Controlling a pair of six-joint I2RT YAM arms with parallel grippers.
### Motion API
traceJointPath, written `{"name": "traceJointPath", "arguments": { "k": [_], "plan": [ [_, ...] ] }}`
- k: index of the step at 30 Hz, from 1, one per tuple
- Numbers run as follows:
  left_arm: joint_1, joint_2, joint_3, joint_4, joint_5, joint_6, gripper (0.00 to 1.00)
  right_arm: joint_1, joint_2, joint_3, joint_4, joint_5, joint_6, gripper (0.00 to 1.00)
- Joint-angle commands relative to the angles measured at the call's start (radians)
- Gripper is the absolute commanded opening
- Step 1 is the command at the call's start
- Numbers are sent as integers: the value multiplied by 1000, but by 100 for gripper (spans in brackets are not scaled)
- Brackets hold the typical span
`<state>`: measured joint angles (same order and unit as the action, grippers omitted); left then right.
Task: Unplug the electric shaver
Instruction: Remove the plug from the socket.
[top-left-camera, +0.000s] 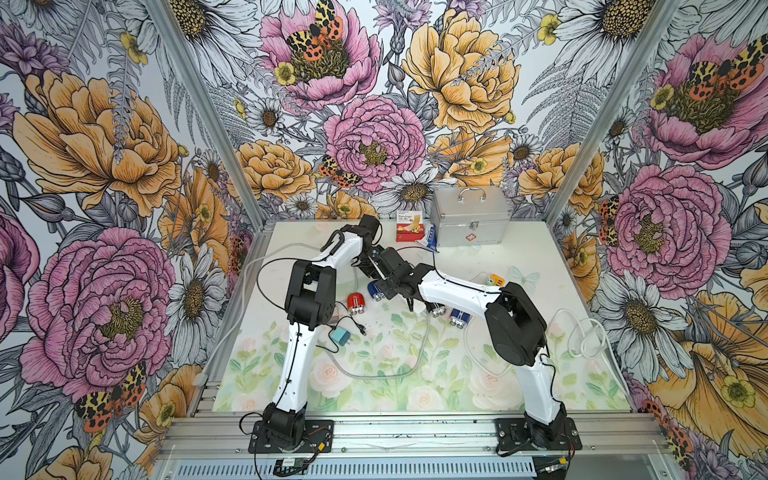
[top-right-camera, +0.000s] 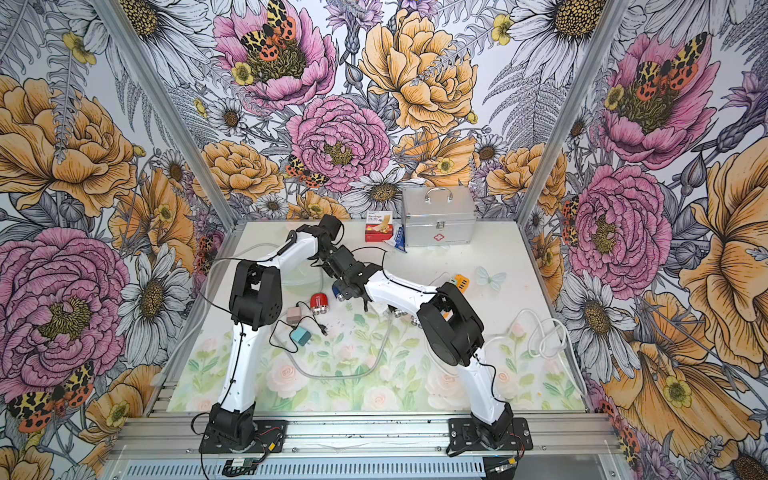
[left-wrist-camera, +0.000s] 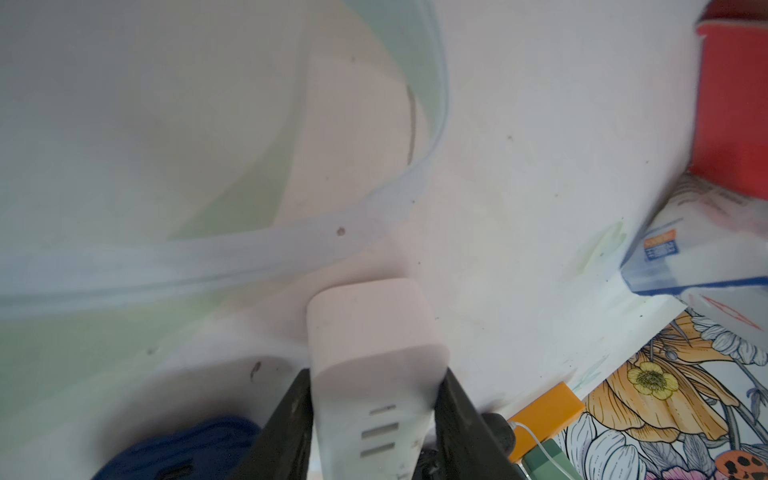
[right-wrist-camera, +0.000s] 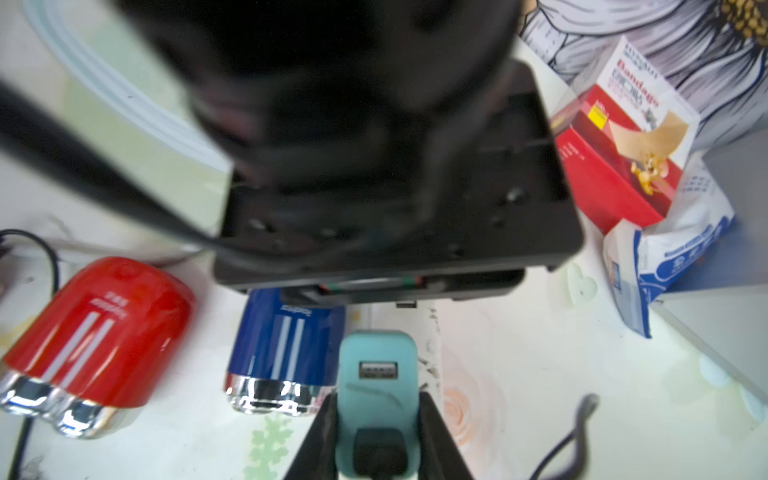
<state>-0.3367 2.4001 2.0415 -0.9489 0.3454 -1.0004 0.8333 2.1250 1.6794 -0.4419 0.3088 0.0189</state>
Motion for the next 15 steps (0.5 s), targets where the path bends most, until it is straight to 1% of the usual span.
{"name": "traceJointPath", "arguments": {
  "k": [1,2,5,6,8,9,15],
  "plan": [
    [0,71,-6,5,-49,-30,23,21,-39,32,46,94,-65,8],
    [-2,73,-9,5,-48,-30,23,15,-46,33,45,76,-55,7],
    [0,72,-8,5,-48,-29,23,-34,-79,11,44,-73,48,7],
    [0,71,-7,6,-48,-29,23,-35,-85,2,45,-117,73,7],
    [0,71,-2,6,-48,-27,23,-36,-96,-24,45,-143,81,7],
    [0,71,3,6,-49,-24,24,-58,-106,-41,45,-154,85,7],
    [-2,74,72,6,-69,19,31,-104,-200,-128,46,-227,148,8]
  ]
}}
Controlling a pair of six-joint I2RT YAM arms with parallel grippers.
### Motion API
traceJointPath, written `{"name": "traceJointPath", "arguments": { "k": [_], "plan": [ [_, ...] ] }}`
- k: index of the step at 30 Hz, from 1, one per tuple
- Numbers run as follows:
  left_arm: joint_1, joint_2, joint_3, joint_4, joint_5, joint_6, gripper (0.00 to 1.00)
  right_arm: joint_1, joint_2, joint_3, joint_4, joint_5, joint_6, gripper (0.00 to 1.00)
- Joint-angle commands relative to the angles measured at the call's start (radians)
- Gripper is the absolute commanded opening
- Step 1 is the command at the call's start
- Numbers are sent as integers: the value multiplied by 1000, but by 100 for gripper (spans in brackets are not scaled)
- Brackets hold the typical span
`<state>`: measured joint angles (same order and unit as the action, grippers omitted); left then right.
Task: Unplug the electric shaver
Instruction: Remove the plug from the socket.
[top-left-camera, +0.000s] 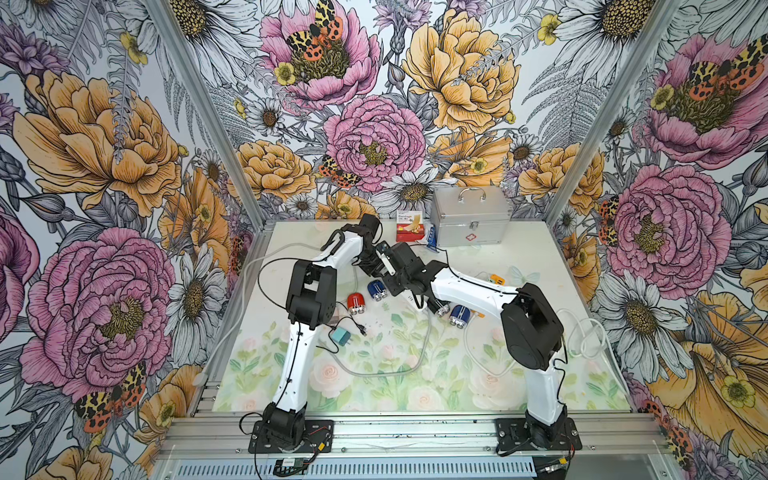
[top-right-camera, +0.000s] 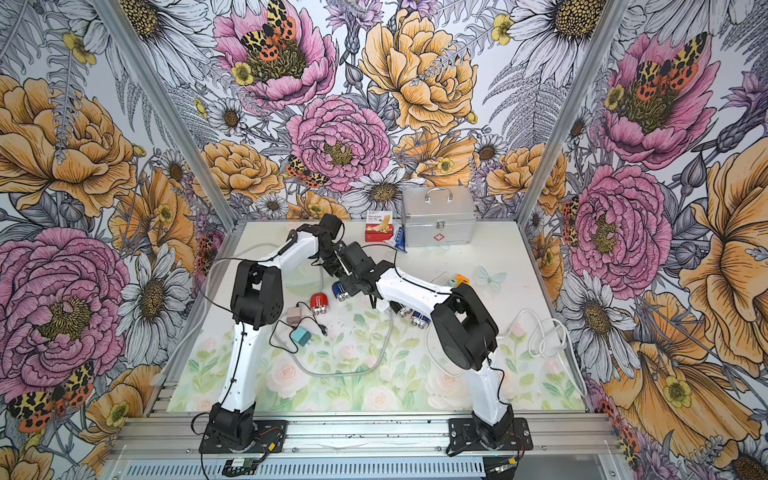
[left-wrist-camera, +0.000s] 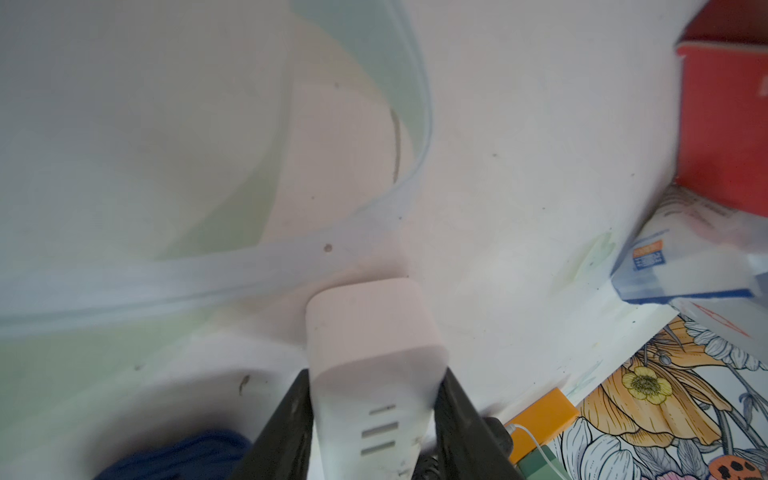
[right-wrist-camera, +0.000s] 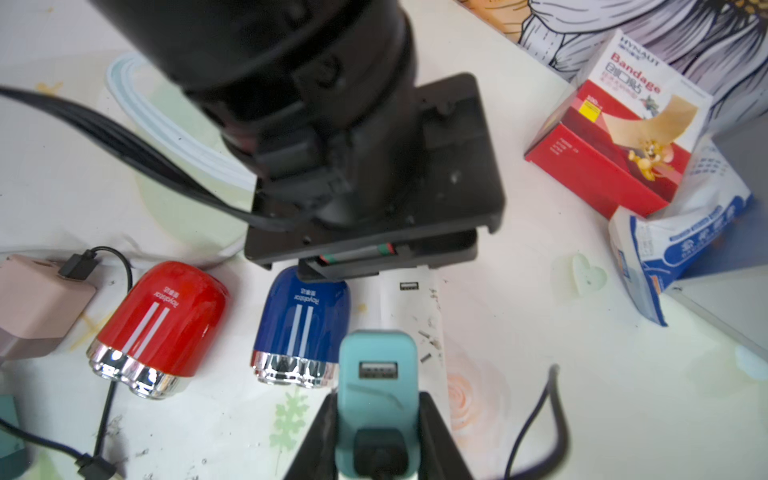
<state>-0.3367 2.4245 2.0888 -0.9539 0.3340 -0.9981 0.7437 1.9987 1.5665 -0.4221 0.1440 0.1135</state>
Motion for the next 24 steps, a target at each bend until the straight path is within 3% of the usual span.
{"name": "traceJointPath", "arguments": {
  "k": [1,17,24],
  "plan": [
    [-2,48,31,10,-63,22,32,-18,-89,-18,25,-63,55,8],
    [-10,32,51,12,-82,83,40,-64,-80,-3,25,-121,127,8],
    [-2,6,53,11,-129,125,50,-85,-107,-63,23,-157,213,8]
  ]
}}
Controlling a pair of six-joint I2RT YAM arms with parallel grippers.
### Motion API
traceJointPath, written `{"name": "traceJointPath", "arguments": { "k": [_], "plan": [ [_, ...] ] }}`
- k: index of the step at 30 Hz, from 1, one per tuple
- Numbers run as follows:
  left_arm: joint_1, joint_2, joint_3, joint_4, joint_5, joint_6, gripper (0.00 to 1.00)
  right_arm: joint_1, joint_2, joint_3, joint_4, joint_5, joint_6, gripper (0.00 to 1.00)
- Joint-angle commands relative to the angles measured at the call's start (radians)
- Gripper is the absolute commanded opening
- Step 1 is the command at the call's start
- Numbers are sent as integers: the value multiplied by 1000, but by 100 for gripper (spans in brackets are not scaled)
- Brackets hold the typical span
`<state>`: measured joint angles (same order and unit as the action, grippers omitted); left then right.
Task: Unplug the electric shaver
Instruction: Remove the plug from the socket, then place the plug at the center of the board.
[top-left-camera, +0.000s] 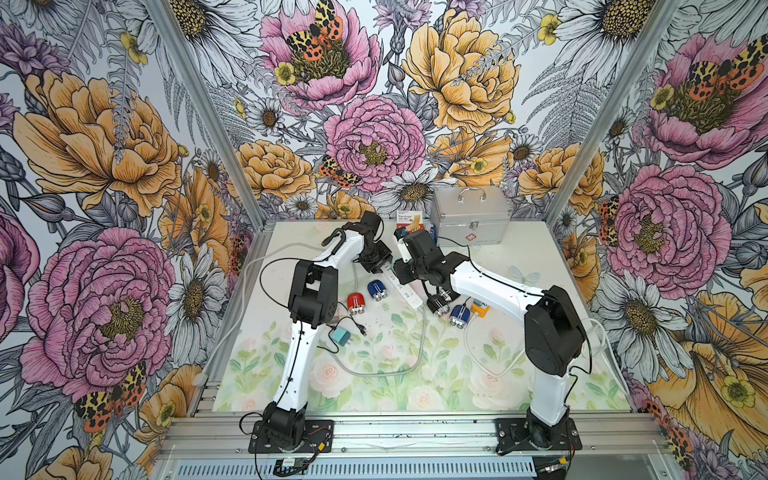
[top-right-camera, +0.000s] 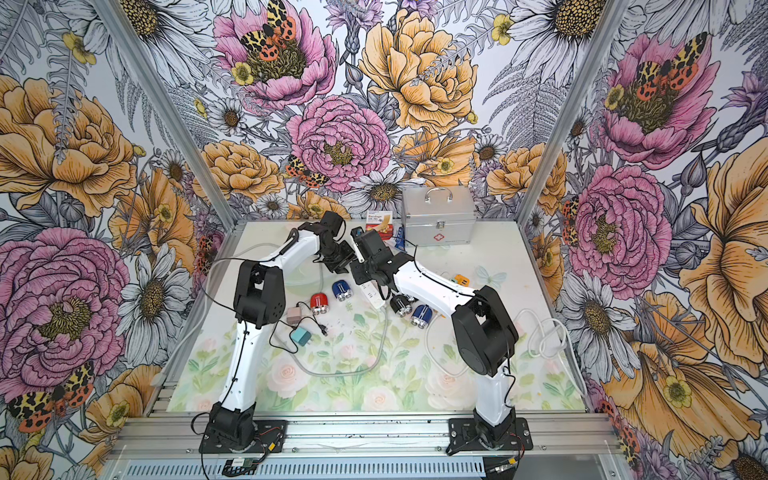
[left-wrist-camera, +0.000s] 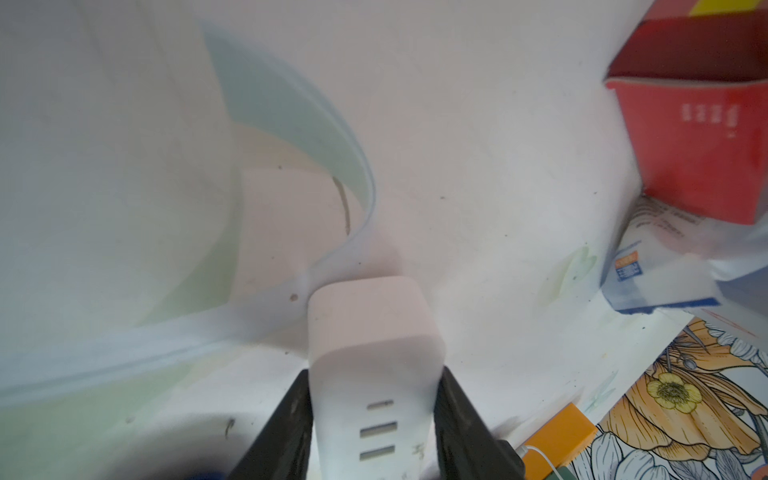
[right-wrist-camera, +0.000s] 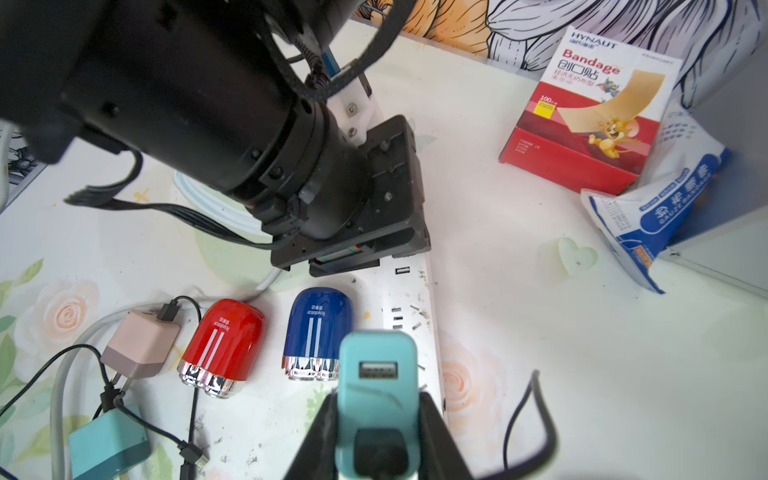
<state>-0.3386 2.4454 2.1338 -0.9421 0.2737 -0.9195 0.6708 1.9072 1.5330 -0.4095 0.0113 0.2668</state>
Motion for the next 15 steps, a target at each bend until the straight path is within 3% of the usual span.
{"name": "traceJointPath", "arguments": {
  "k": [1,5,15],
  "plan": [
    [0,-18,9,-1,-76,55,51,-20,-20,-43,11,-30,78,8],
    [2,-32,12,-1,-101,87,60,-64,-4,-61,9,-49,166,9],
    [-10,-96,-22,-1,-155,161,67,-154,143,49,11,-84,321,11]
  ]
}}
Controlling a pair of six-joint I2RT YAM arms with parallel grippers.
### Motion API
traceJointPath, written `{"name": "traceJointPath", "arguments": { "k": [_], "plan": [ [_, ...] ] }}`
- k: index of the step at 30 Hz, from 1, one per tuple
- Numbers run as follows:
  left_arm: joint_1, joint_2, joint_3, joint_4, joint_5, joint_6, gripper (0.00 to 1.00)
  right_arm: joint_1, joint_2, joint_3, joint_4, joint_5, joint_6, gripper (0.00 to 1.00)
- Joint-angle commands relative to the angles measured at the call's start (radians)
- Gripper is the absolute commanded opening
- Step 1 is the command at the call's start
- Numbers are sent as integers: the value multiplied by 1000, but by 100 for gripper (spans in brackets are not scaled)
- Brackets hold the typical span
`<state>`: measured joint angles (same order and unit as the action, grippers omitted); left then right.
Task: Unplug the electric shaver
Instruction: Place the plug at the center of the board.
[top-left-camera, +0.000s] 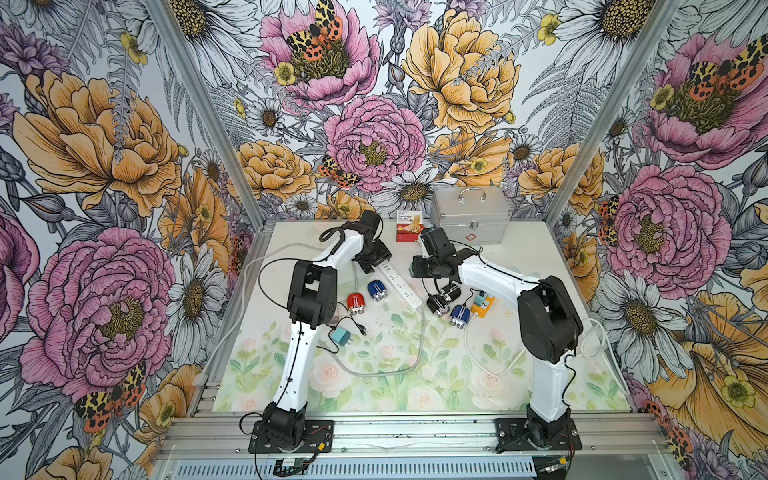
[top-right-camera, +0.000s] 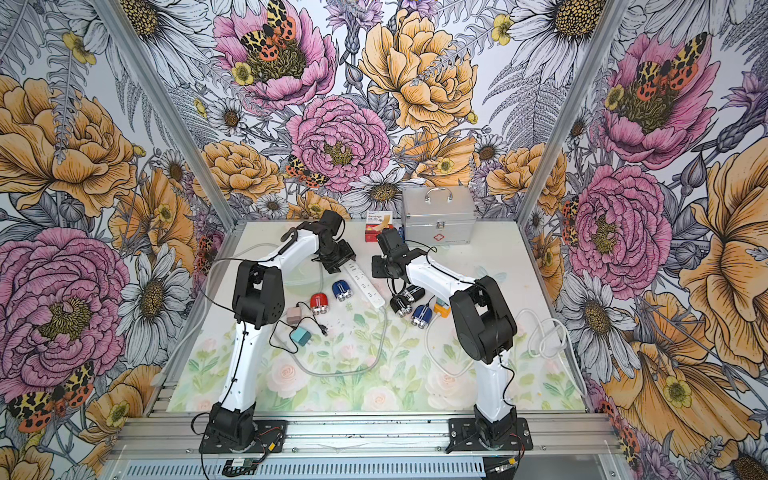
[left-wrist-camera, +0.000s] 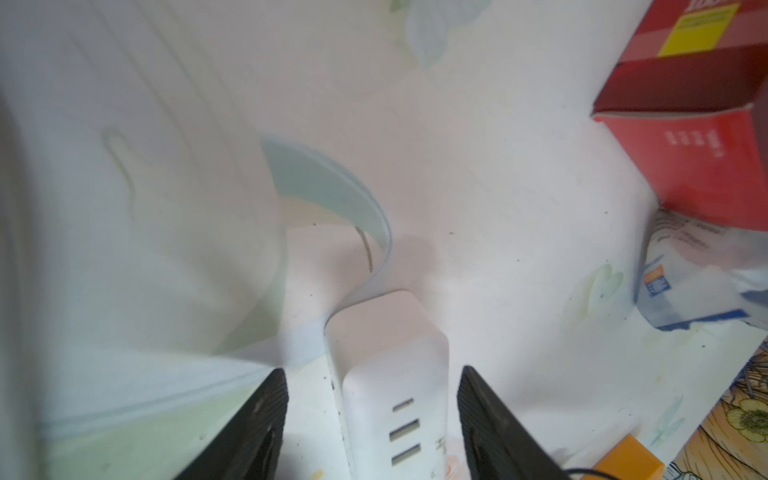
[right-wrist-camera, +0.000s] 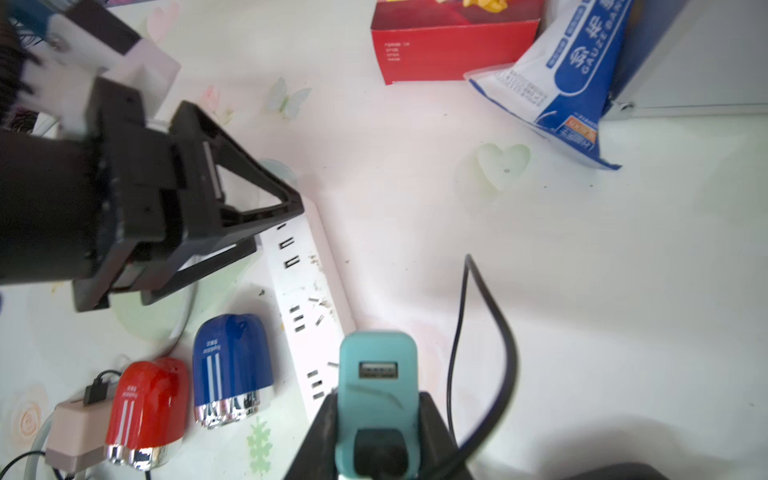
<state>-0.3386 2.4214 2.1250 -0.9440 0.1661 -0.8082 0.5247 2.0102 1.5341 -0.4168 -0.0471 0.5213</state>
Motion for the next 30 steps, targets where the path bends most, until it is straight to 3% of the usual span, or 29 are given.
{"name": "traceJointPath", "arguments": {
  "k": [1,12,20,30],
  "plan": [
    [-13,-79,-16,2,-53,60,68,-15,59,58,17,-41,78,12],
    [-39,-106,-11,1,-51,172,71,-31,158,152,-29,-59,74,28],
    [-43,-114,-6,1,-59,213,72,-31,178,234,-160,-59,40,51],
    [-51,-137,15,1,-64,245,73,-11,13,190,-219,25,-90,57]
  ]
}}
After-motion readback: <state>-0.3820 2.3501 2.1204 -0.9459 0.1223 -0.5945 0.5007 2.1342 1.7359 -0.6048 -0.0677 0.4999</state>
